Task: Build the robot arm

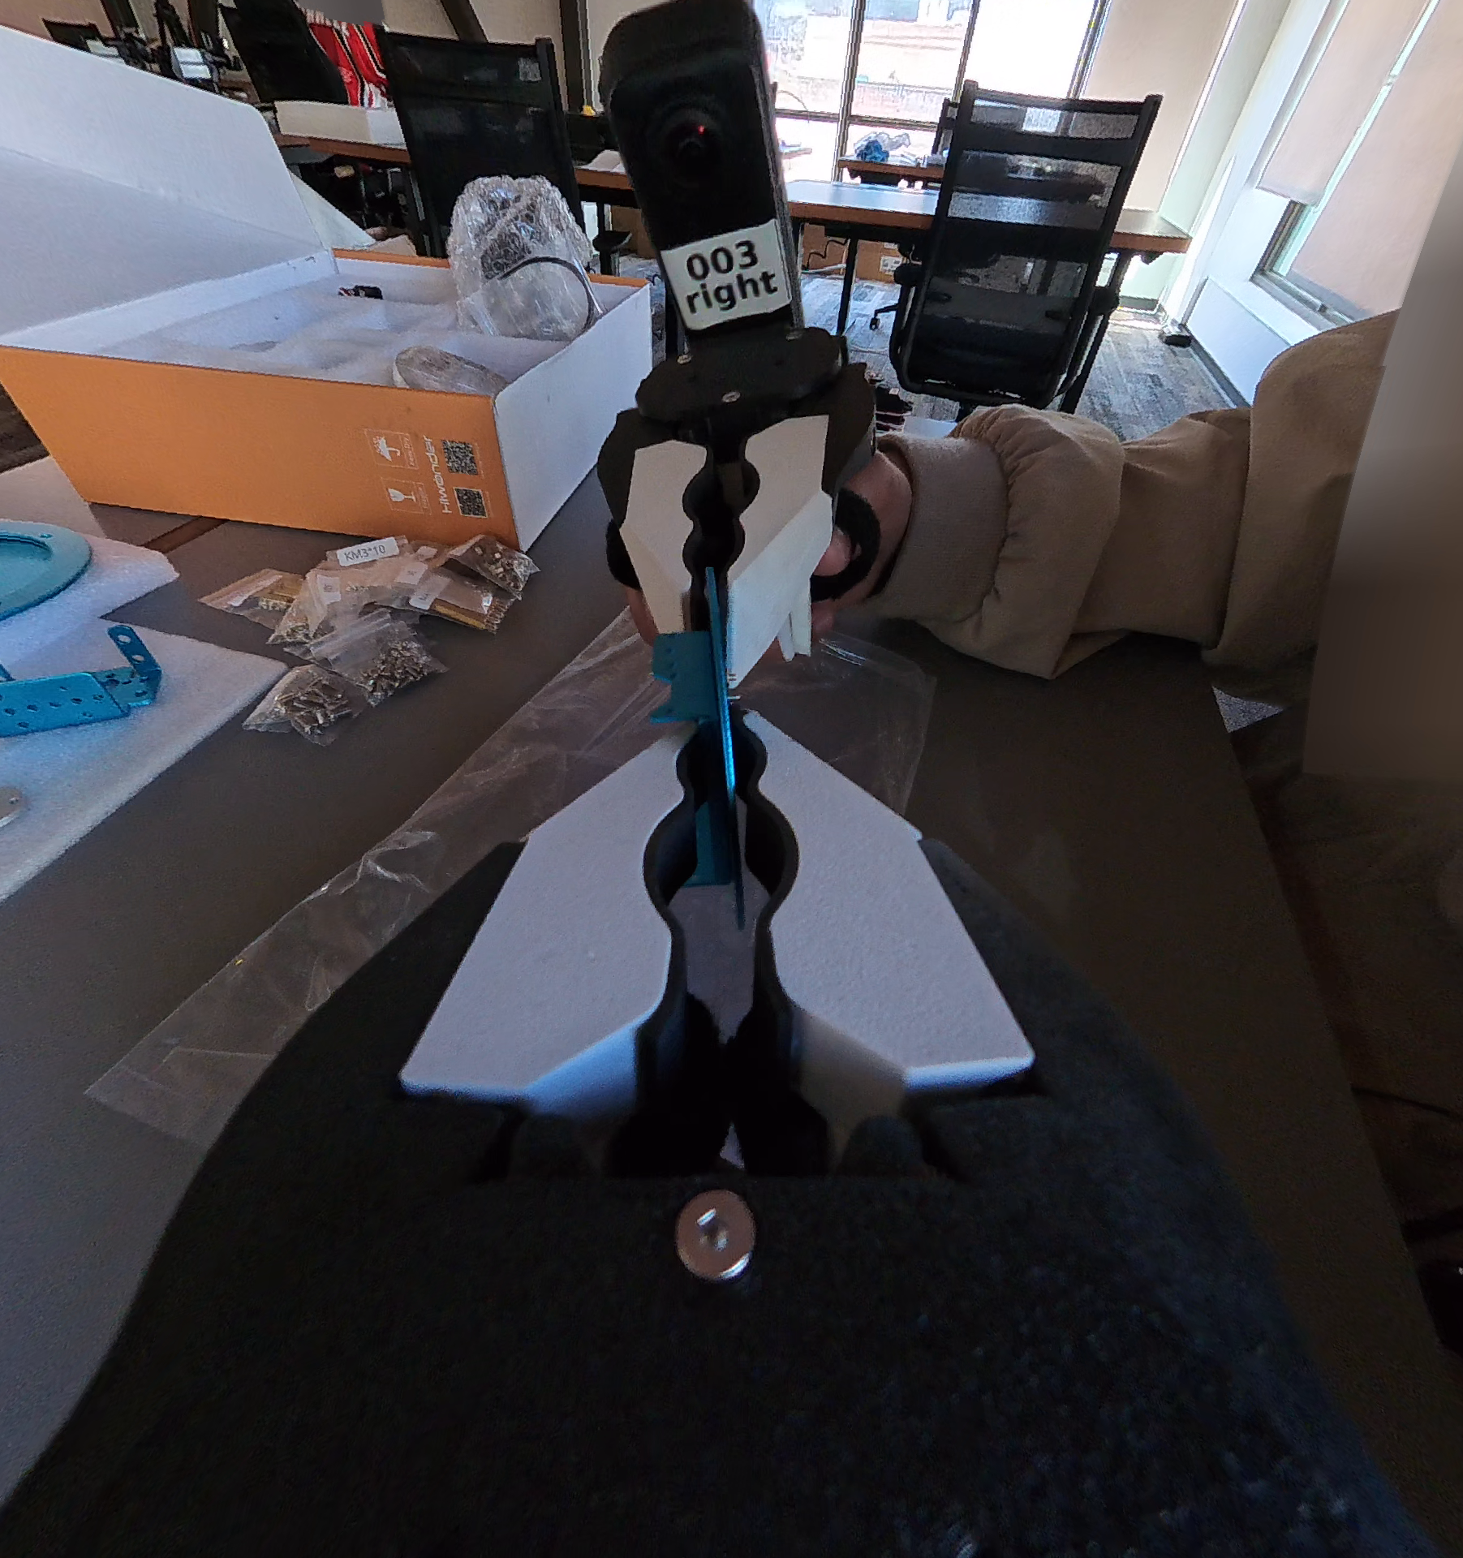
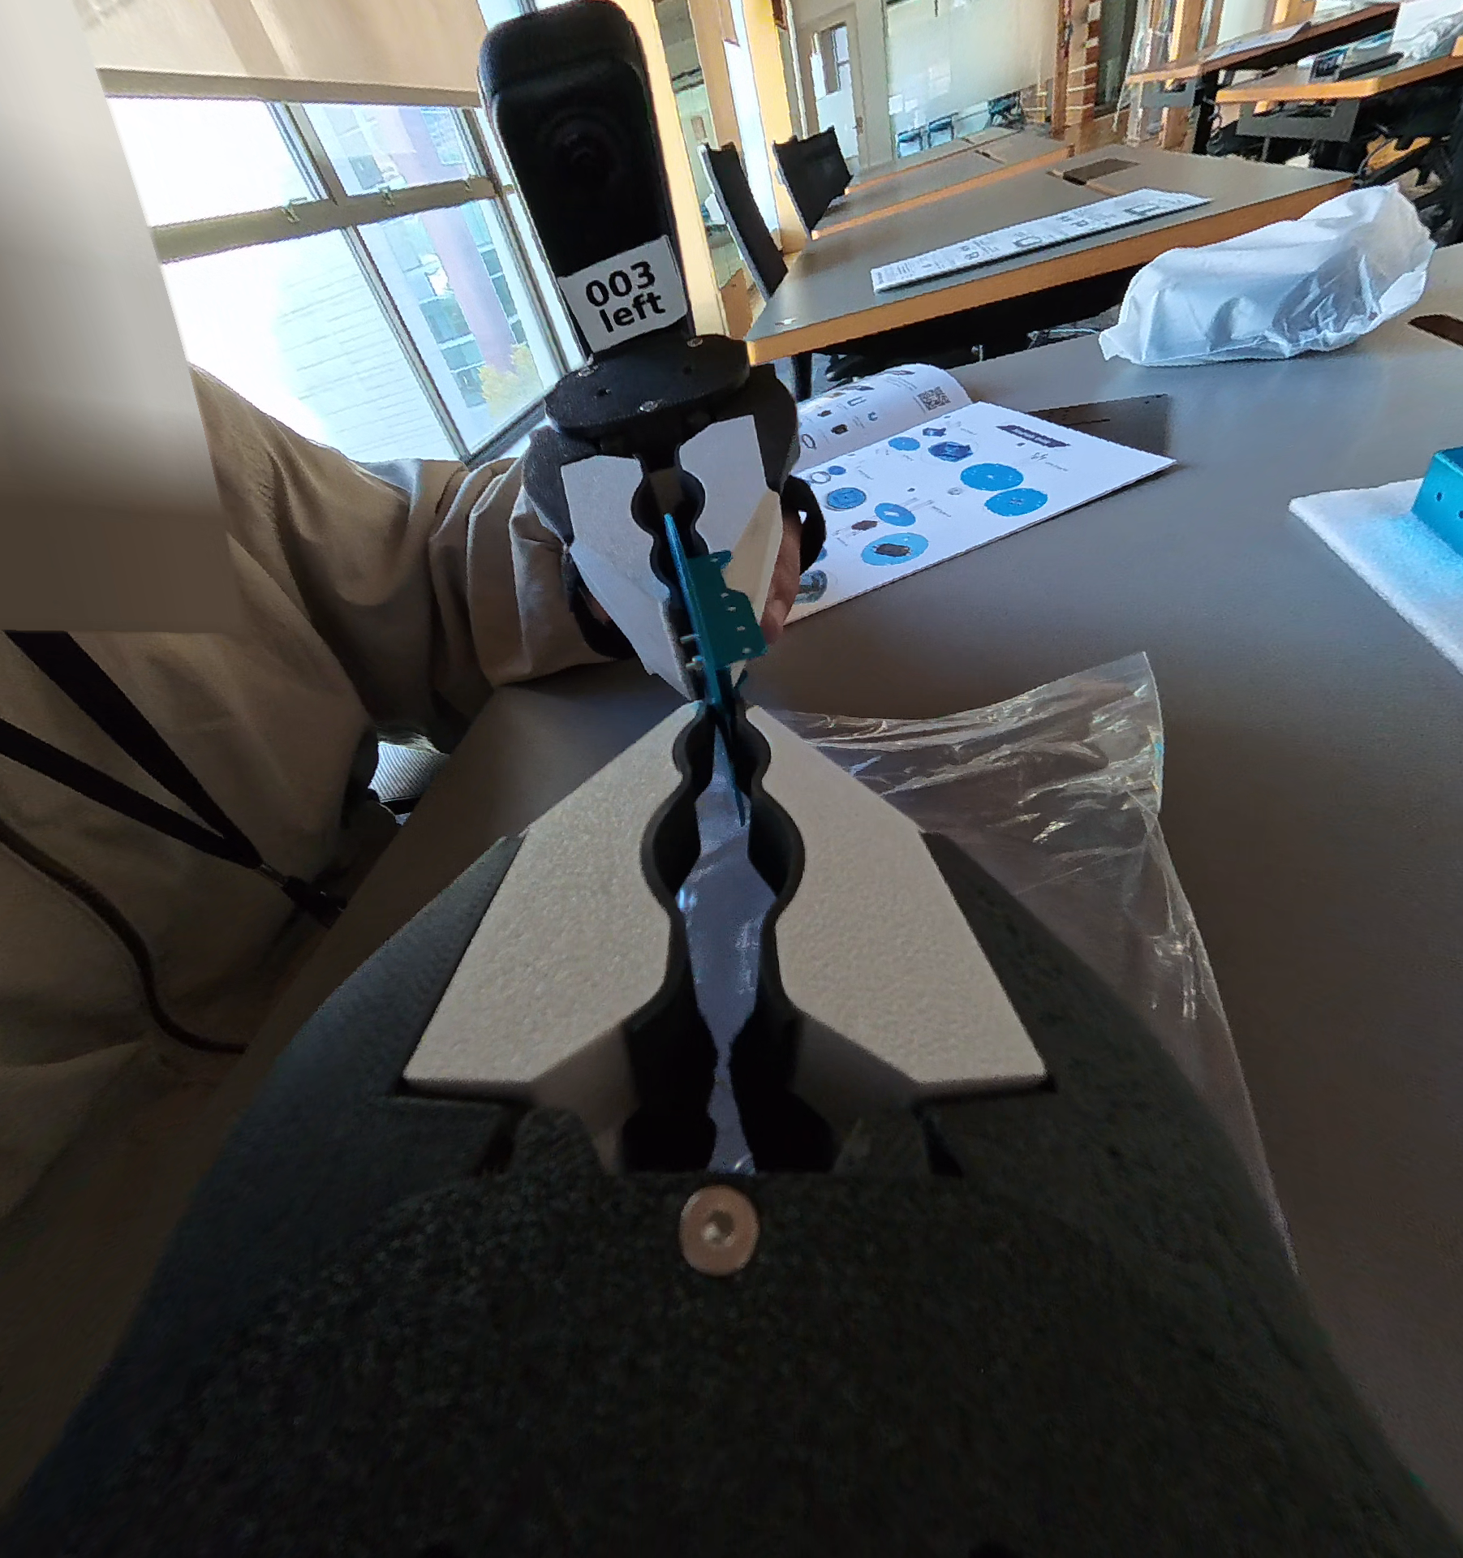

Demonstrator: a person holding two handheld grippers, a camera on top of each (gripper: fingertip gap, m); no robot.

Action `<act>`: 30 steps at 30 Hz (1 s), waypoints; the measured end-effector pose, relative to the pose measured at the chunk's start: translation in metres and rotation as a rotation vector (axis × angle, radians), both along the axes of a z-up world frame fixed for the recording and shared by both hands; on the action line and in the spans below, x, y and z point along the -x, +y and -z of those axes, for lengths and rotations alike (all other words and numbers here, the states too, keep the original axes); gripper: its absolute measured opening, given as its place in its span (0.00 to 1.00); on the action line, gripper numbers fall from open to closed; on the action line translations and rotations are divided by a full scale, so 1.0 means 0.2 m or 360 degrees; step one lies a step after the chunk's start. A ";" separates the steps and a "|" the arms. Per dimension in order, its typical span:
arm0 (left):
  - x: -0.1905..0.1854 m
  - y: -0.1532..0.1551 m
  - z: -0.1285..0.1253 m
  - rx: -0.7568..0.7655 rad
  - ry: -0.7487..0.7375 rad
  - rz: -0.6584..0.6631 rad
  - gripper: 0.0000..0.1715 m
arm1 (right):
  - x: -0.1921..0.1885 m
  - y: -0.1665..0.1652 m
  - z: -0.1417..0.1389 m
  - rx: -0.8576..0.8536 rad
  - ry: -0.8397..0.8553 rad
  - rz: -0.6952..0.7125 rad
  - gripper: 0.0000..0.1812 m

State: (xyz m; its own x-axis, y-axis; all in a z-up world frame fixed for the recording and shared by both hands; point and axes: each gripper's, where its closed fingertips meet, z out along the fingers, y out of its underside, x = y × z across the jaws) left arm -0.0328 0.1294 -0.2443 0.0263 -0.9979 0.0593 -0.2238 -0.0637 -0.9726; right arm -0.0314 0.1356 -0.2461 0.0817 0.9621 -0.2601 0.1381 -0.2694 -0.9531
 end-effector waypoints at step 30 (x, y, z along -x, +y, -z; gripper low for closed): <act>0.00 -0.02 -0.01 -0.0012 0.0004 0.0027 0.02 | -0.02 -0.03 -0.03 0.0049 0.0073 -0.0069 0.00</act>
State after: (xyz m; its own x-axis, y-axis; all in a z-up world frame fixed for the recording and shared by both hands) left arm -0.0325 0.1257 -0.2424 0.0094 -0.9986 0.0519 -0.2273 -0.0527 -0.9724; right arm -0.0283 0.1302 -0.2407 0.0275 0.9559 -0.2924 0.1067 -0.2936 -0.9500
